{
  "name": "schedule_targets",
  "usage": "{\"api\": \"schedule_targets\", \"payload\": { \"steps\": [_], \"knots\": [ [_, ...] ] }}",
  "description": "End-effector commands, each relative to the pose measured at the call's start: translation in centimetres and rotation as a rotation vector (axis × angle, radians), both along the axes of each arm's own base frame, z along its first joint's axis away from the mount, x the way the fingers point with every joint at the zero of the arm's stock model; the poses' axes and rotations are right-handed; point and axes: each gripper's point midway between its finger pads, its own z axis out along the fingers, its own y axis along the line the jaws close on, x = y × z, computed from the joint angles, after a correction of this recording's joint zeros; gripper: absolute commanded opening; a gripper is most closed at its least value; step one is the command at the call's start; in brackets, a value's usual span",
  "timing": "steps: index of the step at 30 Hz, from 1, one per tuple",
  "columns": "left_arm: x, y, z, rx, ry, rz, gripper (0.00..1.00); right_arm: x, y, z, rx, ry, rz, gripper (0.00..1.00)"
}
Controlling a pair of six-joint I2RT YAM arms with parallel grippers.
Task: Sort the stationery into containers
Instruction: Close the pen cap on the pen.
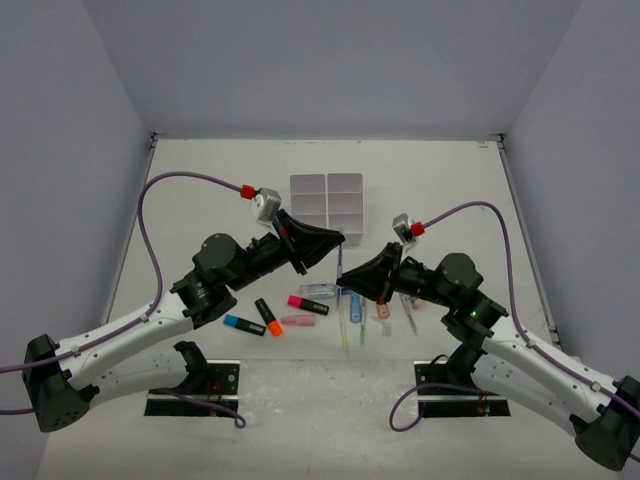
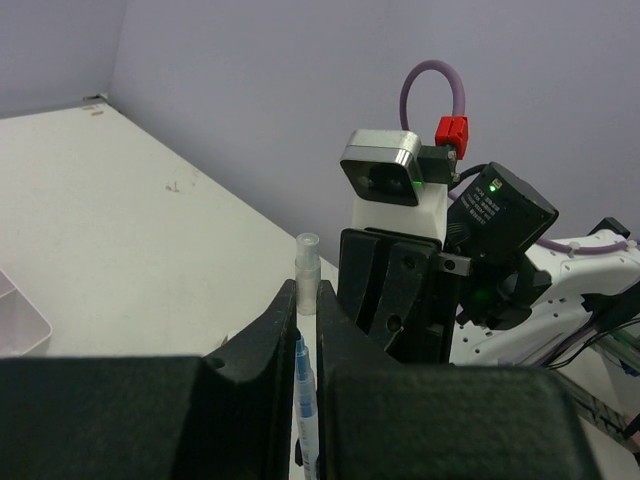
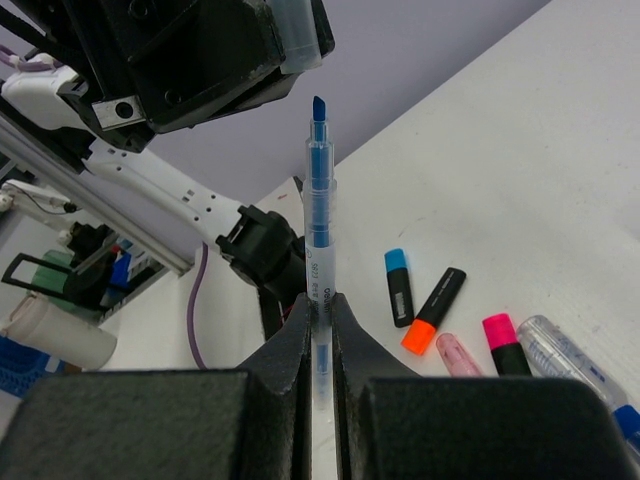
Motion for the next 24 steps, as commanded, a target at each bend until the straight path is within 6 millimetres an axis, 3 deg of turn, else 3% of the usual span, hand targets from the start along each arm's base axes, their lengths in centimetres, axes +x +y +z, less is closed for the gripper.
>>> {"api": "schedule_targets", "payload": {
  "steps": [1, 24],
  "knots": [
    [0.1, 0.5, 2.7, -0.044, -0.072, 0.016, 0.0, 0.4, -0.3, 2.2, 0.026, -0.061, -0.034, 0.0],
    [0.4, 0.1, 1.1, -0.012, -0.06, 0.019, 0.0, 0.6, -0.8, 3.2, 0.024, -0.068, -0.063, 0.0]
  ]
}}
